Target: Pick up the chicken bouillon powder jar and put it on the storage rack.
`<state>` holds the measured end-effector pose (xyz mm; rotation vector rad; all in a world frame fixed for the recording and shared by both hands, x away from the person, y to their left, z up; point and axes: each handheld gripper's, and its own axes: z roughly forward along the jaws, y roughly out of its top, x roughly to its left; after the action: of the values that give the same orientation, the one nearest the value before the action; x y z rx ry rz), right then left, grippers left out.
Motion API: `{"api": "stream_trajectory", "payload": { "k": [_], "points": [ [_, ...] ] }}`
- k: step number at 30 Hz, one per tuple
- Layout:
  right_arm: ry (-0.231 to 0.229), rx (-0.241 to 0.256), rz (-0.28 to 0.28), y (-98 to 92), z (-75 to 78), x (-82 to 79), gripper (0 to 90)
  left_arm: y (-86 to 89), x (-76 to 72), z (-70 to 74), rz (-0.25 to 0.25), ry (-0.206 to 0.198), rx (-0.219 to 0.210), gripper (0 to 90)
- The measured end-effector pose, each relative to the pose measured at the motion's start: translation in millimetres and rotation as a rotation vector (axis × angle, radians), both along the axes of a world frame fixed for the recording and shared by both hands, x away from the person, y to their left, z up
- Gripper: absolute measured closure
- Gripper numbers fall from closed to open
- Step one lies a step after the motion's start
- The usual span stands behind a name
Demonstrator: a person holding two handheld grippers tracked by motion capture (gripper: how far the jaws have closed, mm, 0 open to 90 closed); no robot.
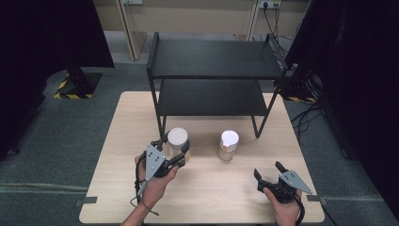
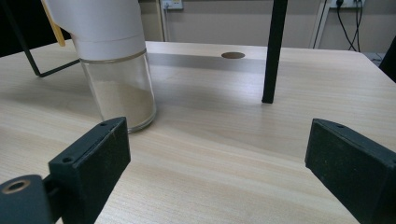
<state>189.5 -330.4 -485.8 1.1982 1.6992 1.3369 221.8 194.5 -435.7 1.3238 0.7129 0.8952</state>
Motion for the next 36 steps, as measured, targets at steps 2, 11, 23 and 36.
{"api": "stream_trajectory", "payload": {
  "k": [2, 11, 23, 36],
  "points": [
    [0.0, -0.001, 0.001, 0.0, 0.0, 0.1, 6.8, -0.6, 3.2, 7.6, 0.009, -0.012, -0.007, 33.6],
    [-0.002, 0.004, -0.001, -0.4, -0.5, -0.2, 6.9, -3.5, 15.1, 36.0, 0.04, -0.051, -0.022, 33.6],
    [-0.002, 0.003, -0.001, -0.3, -0.4, -0.2, 6.8, -10.2, 33.1, 71.9, 0.08, -0.084, -0.047, 33.6],
    [-0.001, 0.006, -0.001, -0.5, -0.5, 0.0, 6.8, -13.6, 53.2, 115.8, 0.119, -0.11, -0.067, 33.7]
  ]
}}
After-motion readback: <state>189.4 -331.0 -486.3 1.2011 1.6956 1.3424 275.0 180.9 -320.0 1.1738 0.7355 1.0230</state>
